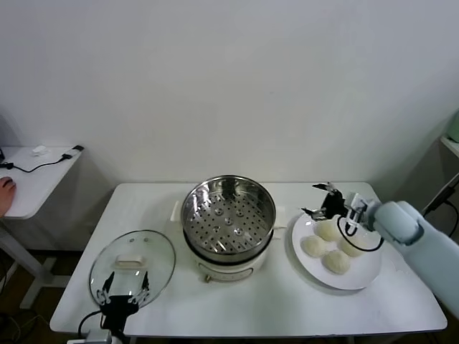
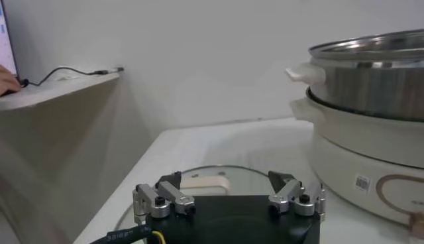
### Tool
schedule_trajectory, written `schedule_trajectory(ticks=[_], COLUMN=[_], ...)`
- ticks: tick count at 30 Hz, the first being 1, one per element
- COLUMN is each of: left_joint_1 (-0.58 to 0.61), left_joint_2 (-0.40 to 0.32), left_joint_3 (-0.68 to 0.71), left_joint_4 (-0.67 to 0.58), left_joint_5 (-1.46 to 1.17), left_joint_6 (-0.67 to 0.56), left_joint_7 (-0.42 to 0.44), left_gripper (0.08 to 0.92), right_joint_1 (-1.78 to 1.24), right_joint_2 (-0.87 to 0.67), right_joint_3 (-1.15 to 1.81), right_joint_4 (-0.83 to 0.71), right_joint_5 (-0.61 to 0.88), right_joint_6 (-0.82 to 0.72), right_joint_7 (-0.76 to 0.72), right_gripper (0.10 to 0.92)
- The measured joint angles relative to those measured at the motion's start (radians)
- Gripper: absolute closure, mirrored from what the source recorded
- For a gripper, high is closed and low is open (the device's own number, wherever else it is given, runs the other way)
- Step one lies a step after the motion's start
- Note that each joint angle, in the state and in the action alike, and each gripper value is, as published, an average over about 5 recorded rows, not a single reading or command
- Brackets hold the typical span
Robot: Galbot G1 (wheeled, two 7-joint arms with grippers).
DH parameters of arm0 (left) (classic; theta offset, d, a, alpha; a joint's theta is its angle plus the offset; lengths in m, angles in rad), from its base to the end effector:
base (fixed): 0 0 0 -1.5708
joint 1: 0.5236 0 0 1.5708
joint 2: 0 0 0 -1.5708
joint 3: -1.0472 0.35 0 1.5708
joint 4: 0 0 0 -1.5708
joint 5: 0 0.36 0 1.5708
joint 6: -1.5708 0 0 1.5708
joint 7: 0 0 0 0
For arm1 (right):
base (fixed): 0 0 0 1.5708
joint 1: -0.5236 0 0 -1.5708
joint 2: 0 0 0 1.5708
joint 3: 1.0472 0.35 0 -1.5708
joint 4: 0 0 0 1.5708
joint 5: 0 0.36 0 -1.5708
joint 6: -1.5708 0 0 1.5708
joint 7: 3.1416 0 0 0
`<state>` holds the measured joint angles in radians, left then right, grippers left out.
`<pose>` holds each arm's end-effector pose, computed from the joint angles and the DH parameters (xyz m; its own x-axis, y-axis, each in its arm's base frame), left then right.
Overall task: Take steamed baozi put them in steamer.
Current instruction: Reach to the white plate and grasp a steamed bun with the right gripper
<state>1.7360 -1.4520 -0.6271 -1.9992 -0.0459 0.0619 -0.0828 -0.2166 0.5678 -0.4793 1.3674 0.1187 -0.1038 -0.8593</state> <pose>0.1275 0.0573 -0.3576 -0.9457 -0.1325 0.2967 -0.0949 0.9859 0.1377 0.4808 -0.1965 -0.1823 -0.4342 -0.4183 0.7978 -0.8971 0.1211 -0.4248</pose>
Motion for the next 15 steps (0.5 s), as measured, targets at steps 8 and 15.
schedule_trajectory(ticks=[8, 15], left_joint_1=[-0.003, -0.004], left_joint_2=[-0.012, -0.015], left_joint_3=[0.001, -0.002], left_joint_4=[0.011, 0.018], left_joint_5=[0.007, 0.007], left_joint_6=[-0.01, -0.017], left_joint_7=[-0.001, -0.001], left_gripper=[0.177, 0.177], right_joint_1=[0.293, 0.369], right_joint_2=[0.012, 0.068], right_joint_3=[-0.36, -0.469], right_joint_4=[-0.147, -0.262], right_joint_5=[-0.048, -0.067], right_joint_6=[0.058, 0.048], right_joint_7=[-0.197, -0.243], right_gripper=[0.203, 0.203])
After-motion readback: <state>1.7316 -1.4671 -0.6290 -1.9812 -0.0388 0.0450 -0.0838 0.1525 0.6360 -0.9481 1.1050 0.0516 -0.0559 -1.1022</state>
